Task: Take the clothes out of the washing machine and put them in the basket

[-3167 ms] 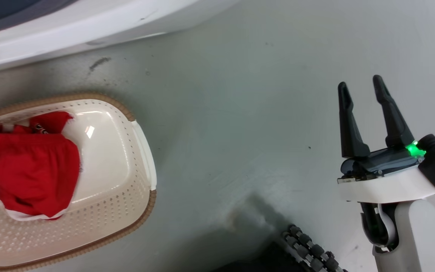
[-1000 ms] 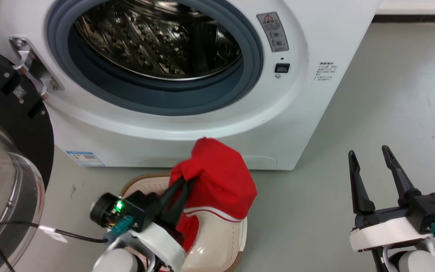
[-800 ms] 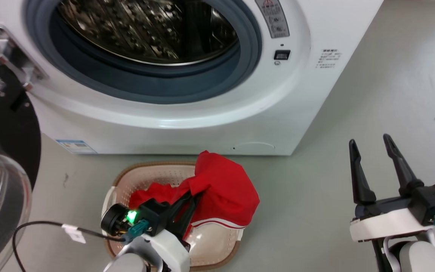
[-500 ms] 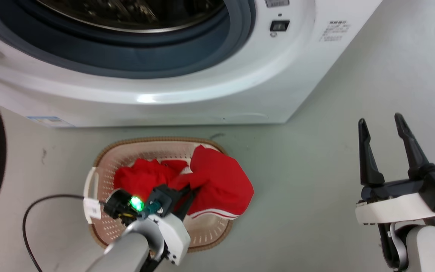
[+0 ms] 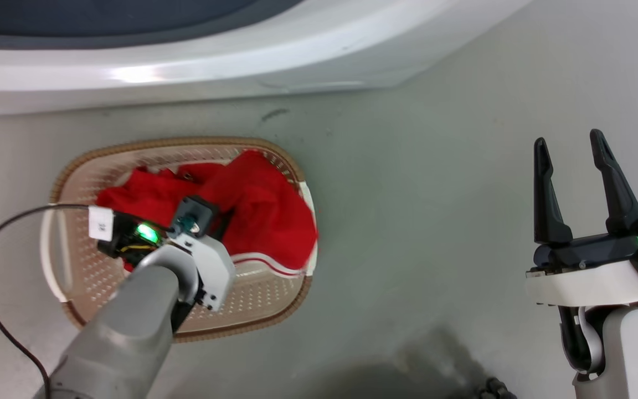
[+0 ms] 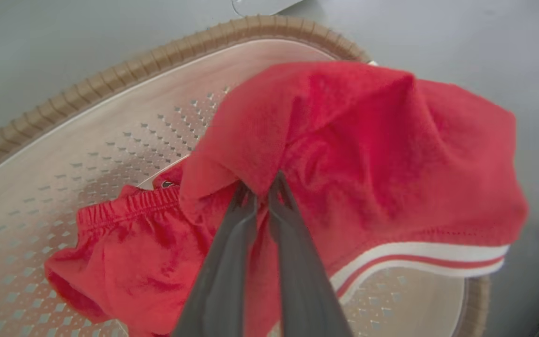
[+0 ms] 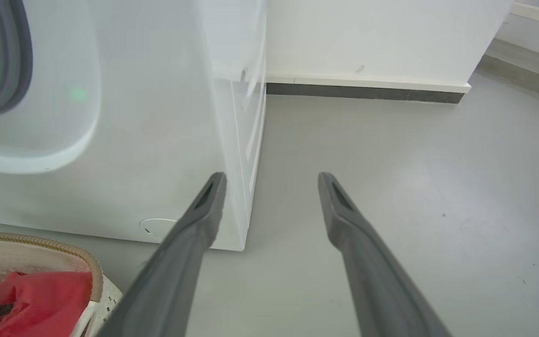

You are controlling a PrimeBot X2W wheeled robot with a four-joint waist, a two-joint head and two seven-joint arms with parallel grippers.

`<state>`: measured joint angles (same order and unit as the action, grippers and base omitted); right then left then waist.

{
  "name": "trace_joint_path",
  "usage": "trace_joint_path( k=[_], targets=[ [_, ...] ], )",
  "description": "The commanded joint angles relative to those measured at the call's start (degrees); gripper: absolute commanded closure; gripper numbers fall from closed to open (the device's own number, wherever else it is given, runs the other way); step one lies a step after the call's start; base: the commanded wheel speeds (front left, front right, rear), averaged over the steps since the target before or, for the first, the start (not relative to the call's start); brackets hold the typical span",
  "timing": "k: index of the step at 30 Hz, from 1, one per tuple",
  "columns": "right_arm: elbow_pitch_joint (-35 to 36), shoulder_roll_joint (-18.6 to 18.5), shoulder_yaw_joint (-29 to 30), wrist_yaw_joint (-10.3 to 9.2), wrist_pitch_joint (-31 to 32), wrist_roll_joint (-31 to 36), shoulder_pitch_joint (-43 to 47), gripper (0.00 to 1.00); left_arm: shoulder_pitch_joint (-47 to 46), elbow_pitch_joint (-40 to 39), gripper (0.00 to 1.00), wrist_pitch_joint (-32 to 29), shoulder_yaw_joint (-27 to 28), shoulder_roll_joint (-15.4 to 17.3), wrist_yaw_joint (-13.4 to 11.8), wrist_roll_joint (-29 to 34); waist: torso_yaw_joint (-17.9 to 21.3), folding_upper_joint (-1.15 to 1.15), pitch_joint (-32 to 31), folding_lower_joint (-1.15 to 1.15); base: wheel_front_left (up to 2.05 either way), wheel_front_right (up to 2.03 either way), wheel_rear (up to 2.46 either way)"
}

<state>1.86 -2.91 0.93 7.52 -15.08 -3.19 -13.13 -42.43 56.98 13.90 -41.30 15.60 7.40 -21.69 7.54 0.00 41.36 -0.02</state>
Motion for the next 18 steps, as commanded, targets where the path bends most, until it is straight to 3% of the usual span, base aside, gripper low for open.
trace_joint_path(
  k=[1, 15, 16, 18],
  targets=[
    [0.4, 0.0, -0.1, -0.06, -0.1, -0.2, -1.3, 0.00, -1.3, 1.1, 1.00, 0.3, 0.2, -0.2, 0.1, -0.4, 2.2, 0.00, 3.5, 0.02, 0.00, 0.00, 0.00],
    [1.8, 0.0, -1.7, -0.06, -0.1, -1.7, -3.0, 0.00, -8.6, 13.2, 1.00, 1.1, -1.2, -1.3, -0.4, -0.8, 4.0, 0.00, 9.3, 0.02, 0.00, 0.00, 0.00],
    [1.7, 0.0, -1.7, -0.06, -0.1, -1.9, -3.1, 0.00, -8.5, 13.7, 0.76, 1.2, -1.2, -1.3, -0.5, -0.9, 4.1, 0.00, 9.4, 0.02, 0.00, 0.00, 0.00],
    [1.5, 0.0, -1.7, -0.06, -0.1, -2.0, -3.3, 0.00, -8.1, 14.5, 0.00, 1.2, -1.1, -1.2, -0.9, -1.2, 4.2, 0.00, 9.4, 0.02, 0.00, 0.00, 0.00]
  ],
)
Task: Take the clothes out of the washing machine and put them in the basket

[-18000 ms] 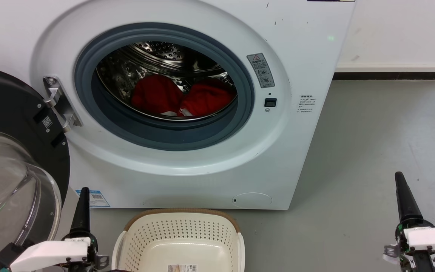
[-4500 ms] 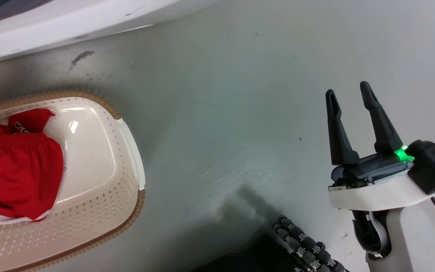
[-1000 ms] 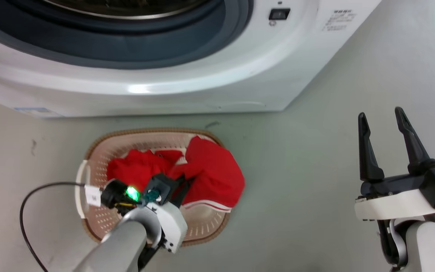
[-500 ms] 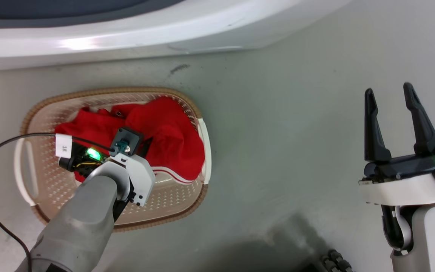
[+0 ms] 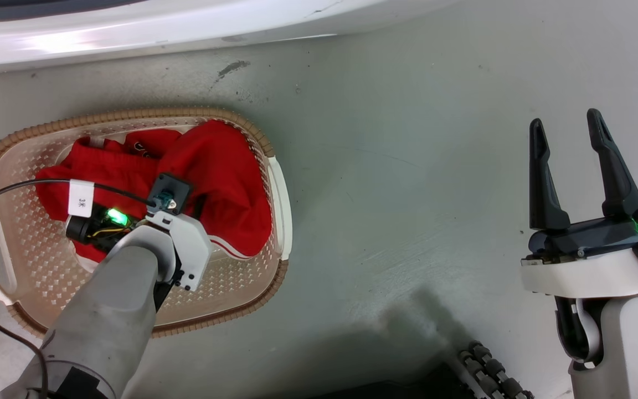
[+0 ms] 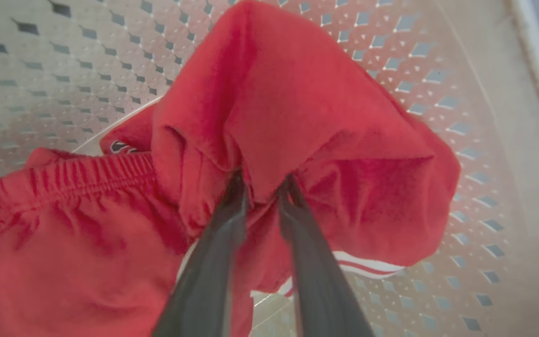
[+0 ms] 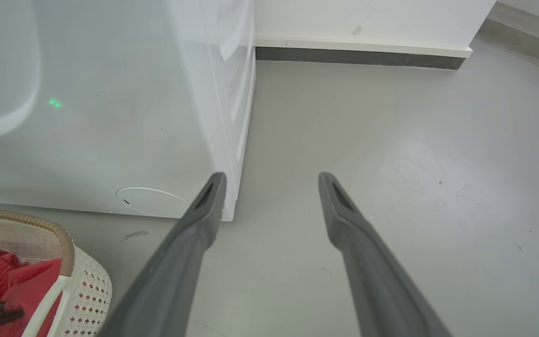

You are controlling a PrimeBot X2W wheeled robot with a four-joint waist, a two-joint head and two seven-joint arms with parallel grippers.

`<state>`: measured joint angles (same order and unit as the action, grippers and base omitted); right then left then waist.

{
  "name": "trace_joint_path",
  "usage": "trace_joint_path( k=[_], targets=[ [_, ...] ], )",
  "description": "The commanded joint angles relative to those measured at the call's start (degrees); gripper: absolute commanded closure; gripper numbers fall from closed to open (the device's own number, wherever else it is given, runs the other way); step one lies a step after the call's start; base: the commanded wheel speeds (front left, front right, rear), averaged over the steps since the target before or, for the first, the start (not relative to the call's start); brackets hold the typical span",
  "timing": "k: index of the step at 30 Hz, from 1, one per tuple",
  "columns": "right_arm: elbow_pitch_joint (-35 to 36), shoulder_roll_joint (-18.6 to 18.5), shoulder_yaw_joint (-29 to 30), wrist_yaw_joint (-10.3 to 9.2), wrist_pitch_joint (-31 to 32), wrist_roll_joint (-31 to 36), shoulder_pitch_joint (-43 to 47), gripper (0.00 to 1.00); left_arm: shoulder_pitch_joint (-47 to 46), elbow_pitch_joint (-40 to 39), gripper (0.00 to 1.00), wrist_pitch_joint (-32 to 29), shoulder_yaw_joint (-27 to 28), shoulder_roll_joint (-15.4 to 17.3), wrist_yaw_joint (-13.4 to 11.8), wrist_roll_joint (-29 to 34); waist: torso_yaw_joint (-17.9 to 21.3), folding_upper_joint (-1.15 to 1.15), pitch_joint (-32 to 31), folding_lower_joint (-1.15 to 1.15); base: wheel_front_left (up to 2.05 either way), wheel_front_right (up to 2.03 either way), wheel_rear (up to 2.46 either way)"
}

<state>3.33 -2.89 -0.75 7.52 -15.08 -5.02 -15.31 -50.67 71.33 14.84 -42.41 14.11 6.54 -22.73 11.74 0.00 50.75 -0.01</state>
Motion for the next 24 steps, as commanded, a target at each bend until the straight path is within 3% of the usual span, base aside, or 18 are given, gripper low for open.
trace_joint_path(
  k=[1, 6, 13, 24],
  targets=[
    [-0.1, 0.0, 0.1, -0.06, -0.1, -0.3, -1.1, 0.00, 0.3, 0.3, 0.00, 0.3, -0.1, 0.2, -0.1, -0.1, 0.0, 0.00, -0.1, 0.01, 0.00, 0.00, 0.00],
    [-0.9, 0.0, 0.2, -0.06, -0.1, 0.4, -0.5, 0.00, 1.3, -0.4, 0.00, 0.4, 0.3, -0.8, -0.1, -0.6, -1.0, 0.00, -2.3, 0.01, 0.00, 0.00, 0.00],
    [-2.0, 0.0, 1.7, -0.06, -0.1, 2.6, 0.7, 0.00, 5.8, -9.6, 0.00, 0.4, 3.1, -1.2, -0.7, -1.0, -4.2, 0.00, -9.9, 0.01, 0.00, 0.00, 0.00],
    [-5.0, 0.0, 2.6, -0.06, -0.1, 5.2, 4.8, 0.00, 18.3, -29.0, 0.00, 0.4, 15.8, -0.1, -3.1, 0.7, -9.2, 0.00, -27.0, 0.01, 0.00, 0.00, 0.00]
  ],
)
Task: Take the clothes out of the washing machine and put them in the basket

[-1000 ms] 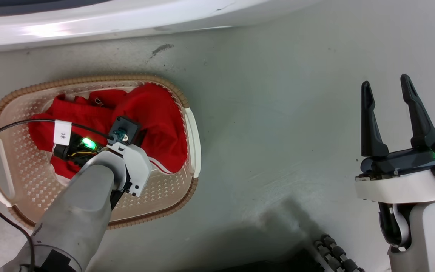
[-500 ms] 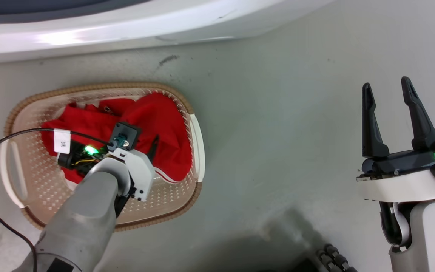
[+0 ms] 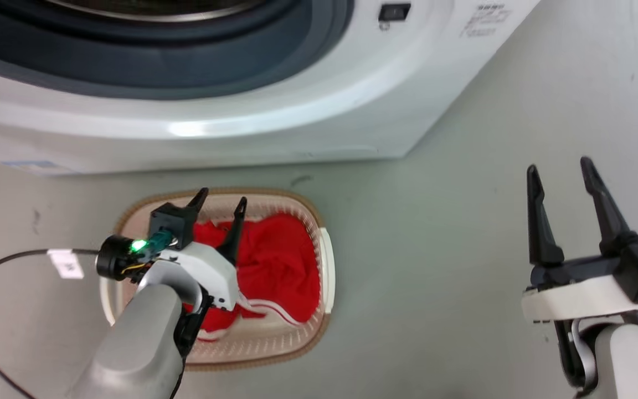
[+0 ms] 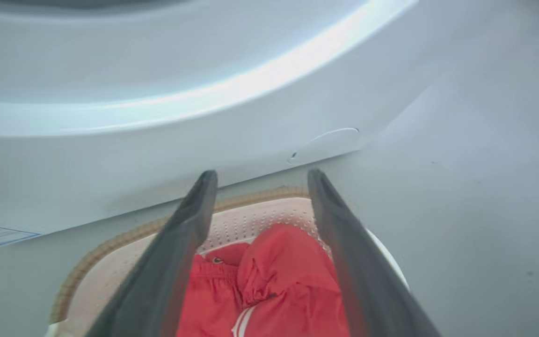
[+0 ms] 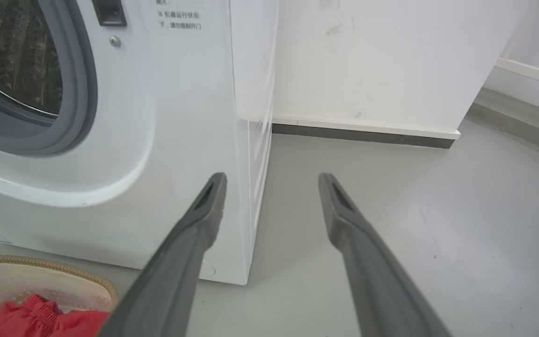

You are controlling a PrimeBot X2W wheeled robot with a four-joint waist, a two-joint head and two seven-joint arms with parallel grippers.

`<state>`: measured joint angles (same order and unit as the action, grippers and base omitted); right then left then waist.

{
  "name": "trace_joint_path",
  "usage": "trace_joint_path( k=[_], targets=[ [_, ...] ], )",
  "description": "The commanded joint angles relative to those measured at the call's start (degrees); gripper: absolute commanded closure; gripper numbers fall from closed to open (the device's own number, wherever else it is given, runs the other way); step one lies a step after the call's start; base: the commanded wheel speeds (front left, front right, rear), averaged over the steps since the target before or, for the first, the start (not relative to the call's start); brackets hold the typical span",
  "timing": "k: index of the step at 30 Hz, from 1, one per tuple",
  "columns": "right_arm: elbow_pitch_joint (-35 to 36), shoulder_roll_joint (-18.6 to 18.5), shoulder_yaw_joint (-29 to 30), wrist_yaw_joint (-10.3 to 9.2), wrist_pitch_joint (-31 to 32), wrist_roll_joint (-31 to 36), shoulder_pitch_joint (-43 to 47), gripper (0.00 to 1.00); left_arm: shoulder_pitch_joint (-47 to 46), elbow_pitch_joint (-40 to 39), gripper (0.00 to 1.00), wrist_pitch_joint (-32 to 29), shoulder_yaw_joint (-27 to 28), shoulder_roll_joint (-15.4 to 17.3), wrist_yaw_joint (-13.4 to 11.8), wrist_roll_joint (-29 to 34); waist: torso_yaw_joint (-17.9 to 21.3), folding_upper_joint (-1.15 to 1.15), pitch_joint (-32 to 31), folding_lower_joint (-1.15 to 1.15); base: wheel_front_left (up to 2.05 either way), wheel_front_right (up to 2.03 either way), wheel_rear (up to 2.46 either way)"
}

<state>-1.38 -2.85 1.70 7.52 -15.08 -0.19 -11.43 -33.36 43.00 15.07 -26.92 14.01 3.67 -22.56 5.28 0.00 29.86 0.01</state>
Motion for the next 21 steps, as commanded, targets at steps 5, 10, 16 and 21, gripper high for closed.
trace_joint_path(
  k=[5, 10, 16, 21],
  targets=[
    [-1.4, 0.0, 0.9, -0.06, -0.1, 0.6, 3.1, 0.00, 7.9, -9.8, 0.00, 0.1, 7.0, -0.4, -1.2, 2.8, -4.1, 0.00, -12.5, -0.01, 0.00, 0.00, 0.00],
    [-1.9, 0.0, 1.5, -0.06, -0.1, 0.4, 5.2, 0.00, 14.6, -18.8, 0.00, 0.1, 13.7, -1.9, -1.7, 5.3, -5.4, 0.00, -17.3, -0.01, 0.00, 0.00, 0.00],
    [-1.9, 0.0, 2.0, -0.06, -0.1, 0.1, 8.4, 0.00, 21.8, -28.9, 0.00, 0.1, 20.2, -4.1, -3.1, 10.6, -6.8, 0.00, -21.9, -0.01, 0.00, 0.00, 0.00],
    [-1.8, 0.0, 1.7, -0.06, -0.1, -0.2, 10.8, 0.00, 27.5, -34.2, 0.00, 0.1, 24.0, -6.3, -3.2, 13.6, -7.0, 0.00, -24.7, -0.01, 0.00, 0.00, 0.00]
  ],
)
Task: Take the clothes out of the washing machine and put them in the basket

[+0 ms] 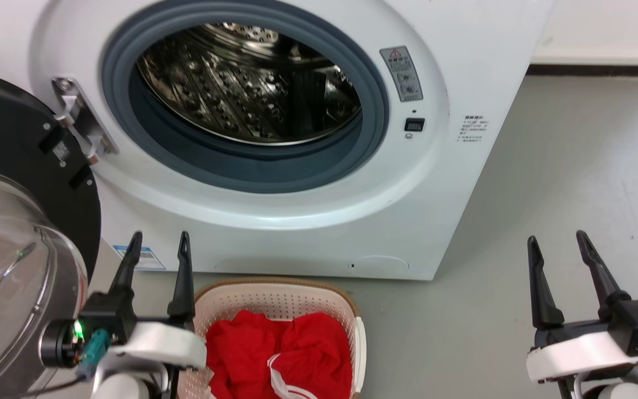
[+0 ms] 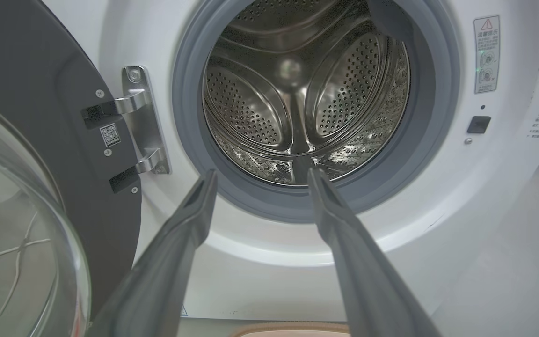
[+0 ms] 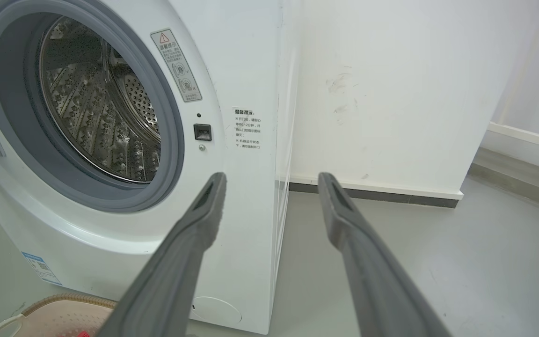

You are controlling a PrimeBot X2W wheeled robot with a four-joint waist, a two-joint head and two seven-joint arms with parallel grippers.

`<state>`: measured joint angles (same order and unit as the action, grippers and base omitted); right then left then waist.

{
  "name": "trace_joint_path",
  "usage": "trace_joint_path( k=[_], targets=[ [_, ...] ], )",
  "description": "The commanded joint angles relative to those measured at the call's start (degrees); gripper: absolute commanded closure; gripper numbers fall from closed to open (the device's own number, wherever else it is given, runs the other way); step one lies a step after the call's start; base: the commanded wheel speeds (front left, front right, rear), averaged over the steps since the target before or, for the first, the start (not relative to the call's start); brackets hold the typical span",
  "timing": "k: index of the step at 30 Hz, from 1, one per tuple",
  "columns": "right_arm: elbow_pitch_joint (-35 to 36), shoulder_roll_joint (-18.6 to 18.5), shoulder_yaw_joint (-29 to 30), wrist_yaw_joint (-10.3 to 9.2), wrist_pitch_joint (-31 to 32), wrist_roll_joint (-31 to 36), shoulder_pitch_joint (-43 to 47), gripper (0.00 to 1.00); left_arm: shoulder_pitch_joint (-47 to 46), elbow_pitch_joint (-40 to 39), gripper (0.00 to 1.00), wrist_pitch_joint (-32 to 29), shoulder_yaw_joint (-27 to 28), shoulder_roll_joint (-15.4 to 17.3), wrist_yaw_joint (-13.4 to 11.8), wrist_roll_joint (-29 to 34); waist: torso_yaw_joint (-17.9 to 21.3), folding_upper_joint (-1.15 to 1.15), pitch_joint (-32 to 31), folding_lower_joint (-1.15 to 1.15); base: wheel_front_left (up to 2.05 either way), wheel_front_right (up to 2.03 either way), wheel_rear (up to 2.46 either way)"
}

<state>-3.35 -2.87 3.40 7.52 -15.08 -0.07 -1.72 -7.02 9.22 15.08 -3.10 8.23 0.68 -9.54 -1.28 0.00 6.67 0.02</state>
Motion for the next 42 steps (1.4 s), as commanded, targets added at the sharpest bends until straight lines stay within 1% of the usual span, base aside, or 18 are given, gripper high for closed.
trace_joint_path(
  k=[1, 7, 16, 33, 42],
  targets=[
    [0.2, 0.0, 0.0, -0.06, -0.1, -0.3, 1.4, 0.00, 2.3, -1.3, 0.00, 0.1, 0.9, -0.8, -0.2, 1.1, -0.4, 0.00, -1.9, -0.02, 0.00, 0.00, 0.00],
    [0.7, 0.0, -0.2, -0.06, -0.1, -1.0, 3.3, 0.00, 7.7, -4.5, 0.00, 0.1, 4.0, -2.8, -0.8, 3.2, 0.2, 0.00, -3.8, -0.02, 0.00, 0.00, 0.00],
    [0.8, 0.0, -0.6, -0.06, -0.1, -2.1, 4.9, 0.00, 11.4, -5.0, 0.00, 0.1, 5.1, -4.2, -1.2, 6.2, 1.8, 0.00, -5.5, -0.02, 0.00, 0.00, 0.00],
    [0.6, 0.0, -0.8, -0.06, -0.1, -3.1, 4.3, 0.00, 10.3, -6.0, 0.00, 0.1, 4.3, -4.6, -1.3, 8.7, 2.9, 0.00, -4.8, -0.02, 0.00, 0.00, 0.00],
    [0.6, 0.0, -0.8, -0.06, -0.1, -2.8, 4.1, 0.00, 10.5, -5.5, 0.00, 0.1, 4.6, -4.9, -1.5, 7.5, 2.7, 0.00, -4.8, -0.02, 0.00, 0.00, 0.00]
  ],
)
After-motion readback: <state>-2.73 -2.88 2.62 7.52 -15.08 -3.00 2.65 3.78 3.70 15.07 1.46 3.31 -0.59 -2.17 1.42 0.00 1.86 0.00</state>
